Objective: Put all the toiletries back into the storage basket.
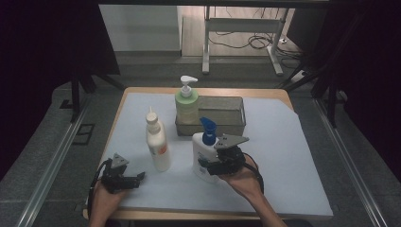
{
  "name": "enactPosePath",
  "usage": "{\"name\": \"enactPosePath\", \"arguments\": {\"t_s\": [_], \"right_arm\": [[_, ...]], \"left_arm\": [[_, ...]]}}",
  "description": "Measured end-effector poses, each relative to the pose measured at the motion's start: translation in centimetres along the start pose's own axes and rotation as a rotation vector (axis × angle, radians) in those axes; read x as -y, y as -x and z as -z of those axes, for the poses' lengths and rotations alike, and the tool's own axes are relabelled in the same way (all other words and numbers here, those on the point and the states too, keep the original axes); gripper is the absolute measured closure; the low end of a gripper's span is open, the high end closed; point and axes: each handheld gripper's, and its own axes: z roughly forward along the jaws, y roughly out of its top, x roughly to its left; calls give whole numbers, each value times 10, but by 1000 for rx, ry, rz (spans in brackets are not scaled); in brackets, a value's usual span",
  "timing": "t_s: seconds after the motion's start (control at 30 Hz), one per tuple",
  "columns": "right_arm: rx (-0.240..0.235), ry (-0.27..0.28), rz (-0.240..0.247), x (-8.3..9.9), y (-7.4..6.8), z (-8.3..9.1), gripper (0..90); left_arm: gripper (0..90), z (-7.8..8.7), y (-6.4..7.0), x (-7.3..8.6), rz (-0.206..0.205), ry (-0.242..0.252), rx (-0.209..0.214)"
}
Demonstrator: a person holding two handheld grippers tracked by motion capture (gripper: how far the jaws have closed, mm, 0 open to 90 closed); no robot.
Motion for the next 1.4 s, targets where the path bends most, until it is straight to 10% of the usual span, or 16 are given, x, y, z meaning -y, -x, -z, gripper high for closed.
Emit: {"name": "enactPosePath", "arguments": {"t_s": [1.4], "right_arm": [[10, -33, -41, -36, 13, 27, 408]], "left_arm": [[124, 0, 0, 0, 1, -2, 0]]}}
